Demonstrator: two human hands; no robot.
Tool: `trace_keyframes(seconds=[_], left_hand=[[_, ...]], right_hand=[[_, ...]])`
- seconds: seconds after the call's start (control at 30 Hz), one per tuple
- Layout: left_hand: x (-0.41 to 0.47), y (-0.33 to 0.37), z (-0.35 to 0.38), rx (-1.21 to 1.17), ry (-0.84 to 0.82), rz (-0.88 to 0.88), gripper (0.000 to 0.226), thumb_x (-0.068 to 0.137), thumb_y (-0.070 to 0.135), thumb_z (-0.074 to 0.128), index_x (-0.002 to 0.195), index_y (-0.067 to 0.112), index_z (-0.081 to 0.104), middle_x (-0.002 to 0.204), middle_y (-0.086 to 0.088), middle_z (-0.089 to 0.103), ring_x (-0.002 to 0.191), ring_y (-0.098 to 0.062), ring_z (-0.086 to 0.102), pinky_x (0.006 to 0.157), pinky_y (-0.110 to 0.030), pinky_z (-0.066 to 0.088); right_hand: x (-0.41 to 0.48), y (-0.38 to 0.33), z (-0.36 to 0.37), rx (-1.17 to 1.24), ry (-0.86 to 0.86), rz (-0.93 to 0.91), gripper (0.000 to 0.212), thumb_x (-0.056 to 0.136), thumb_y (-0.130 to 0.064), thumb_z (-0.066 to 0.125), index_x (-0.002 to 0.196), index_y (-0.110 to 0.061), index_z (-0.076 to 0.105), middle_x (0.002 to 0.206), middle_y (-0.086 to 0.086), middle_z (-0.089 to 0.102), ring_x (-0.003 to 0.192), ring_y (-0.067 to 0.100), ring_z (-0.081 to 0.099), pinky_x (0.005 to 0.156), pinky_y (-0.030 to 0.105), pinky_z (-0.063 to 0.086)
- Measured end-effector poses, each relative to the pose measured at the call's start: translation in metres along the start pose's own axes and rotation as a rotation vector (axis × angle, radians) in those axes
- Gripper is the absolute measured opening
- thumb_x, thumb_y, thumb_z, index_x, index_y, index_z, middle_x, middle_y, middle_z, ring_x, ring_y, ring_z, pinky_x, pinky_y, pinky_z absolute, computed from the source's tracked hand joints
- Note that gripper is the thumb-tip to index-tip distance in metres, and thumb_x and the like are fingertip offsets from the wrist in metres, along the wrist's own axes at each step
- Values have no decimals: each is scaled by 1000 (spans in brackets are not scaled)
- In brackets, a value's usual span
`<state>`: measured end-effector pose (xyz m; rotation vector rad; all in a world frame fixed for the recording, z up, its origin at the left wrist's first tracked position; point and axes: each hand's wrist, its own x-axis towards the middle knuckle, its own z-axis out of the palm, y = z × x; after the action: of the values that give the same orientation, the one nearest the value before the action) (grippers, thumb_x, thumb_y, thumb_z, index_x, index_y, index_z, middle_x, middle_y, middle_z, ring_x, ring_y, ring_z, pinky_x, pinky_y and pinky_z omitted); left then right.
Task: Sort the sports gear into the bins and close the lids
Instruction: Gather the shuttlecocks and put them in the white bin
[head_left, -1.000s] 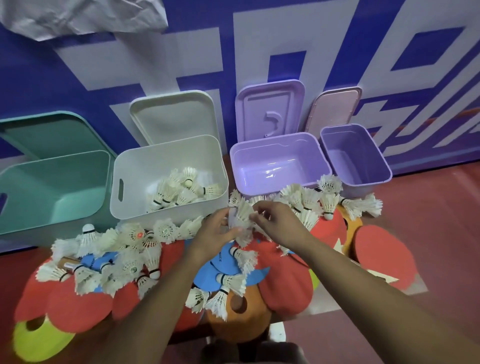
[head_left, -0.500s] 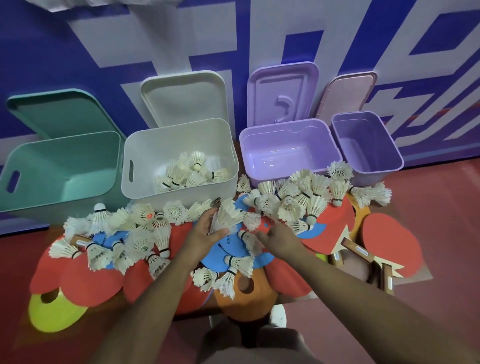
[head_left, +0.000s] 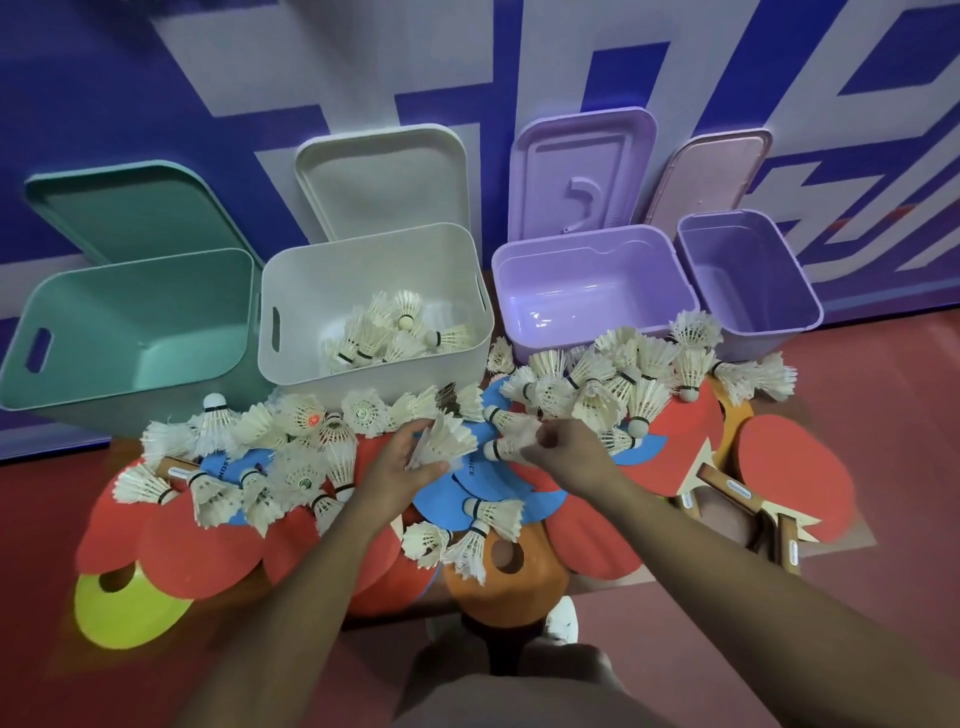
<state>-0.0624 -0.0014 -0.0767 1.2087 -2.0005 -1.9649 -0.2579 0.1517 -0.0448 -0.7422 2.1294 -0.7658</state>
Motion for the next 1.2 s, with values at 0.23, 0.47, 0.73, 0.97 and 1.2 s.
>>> trace_keyframes(seconds=[0.23,0.47,0.73,0.97,1.2], left_hand=[[2,13,-3,150,-53,31,53,85,4,71,127,28,48,111,26,50,87,33,47,72,4,39],[3,27,0,125,-126,19,76,68,40,83,135,33,47,122,15,65,115,-3,60,100,-33,46],[-3,6,-21,130,-14,-34,58,80,22,78,126,37,44,114,28,55,100,15,53,73,-3,42],[-3,3,-32,169,-17,-73,64,77,32,80,130,36,44,123,20,56,114,-3,55,94,-20,45],[3,6,-45,228,-60,-56,83,66,48,83,138,38,44,134,14,56,121,-6,54,108,-37,42]], right_hand=[[2,-41,-12,-199,-52,-363,11,91,-14,60,82,-10,55,83,3,60,74,17,54,68,34,42],[-1,-58,15,14,-165,-334,15,94,-20,61,85,-8,61,86,1,64,66,4,54,65,21,42],[15,-14,23,38,120,189,42,92,-29,59,56,-11,47,52,2,45,47,16,42,42,24,29],[39,-6,54,62,107,359,36,87,-30,66,59,-10,54,53,2,49,49,16,45,44,25,29],[35,-10,54,-32,261,257,25,87,-7,54,63,-1,55,57,10,46,53,23,41,49,29,28]])
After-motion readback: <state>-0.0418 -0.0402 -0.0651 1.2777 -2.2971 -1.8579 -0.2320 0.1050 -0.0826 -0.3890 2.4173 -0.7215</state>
